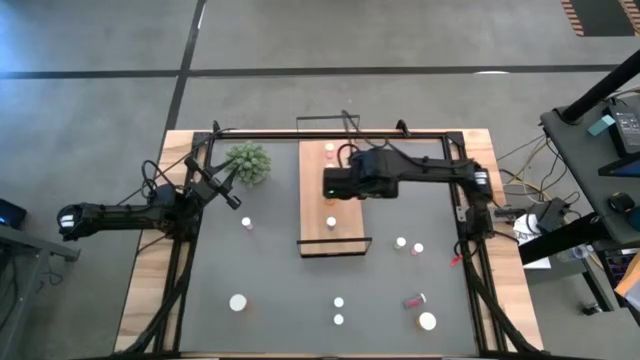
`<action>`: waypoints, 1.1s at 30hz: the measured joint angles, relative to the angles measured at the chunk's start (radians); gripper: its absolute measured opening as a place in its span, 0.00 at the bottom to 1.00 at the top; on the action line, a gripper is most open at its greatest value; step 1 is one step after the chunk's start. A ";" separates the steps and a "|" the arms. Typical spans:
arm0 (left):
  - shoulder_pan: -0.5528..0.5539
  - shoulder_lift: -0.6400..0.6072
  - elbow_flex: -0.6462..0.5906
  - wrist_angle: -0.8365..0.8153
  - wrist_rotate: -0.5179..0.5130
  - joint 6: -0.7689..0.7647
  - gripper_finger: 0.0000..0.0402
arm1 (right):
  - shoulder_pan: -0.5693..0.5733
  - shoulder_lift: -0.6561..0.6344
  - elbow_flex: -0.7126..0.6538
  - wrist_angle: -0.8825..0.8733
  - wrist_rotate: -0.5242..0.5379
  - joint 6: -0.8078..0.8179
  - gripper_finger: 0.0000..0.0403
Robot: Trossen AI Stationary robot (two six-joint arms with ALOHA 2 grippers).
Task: Pick and place medicine bottles onto shelf by color
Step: Put the right pink pill bottle aligned with the other pink pill bottle on the shelf
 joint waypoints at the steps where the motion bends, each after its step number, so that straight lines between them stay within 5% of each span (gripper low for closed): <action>1: 0.000 0.000 0.000 0.000 0.000 0.000 0.18 | 0.000 -0.025 -0.033 -0.005 -0.001 0.018 0.60; 5: 0.000 0.000 0.000 0.000 0.000 0.000 0.18 | 0.005 -0.125 -0.216 -0.003 -0.033 0.157 0.59; 15: 0.000 0.000 0.000 0.000 0.000 0.000 0.18 | 0.073 -0.380 -0.671 0.092 -0.319 0.577 0.58; 26: 0.000 0.000 0.000 0.000 0.000 0.000 0.18 | 0.327 -0.555 -0.968 0.292 -0.328 1.246 0.58; 33: 0.000 0.000 0.000 0.000 0.000 0.000 0.18 | 0.396 -0.563 -1.037 0.387 -0.328 1.508 0.58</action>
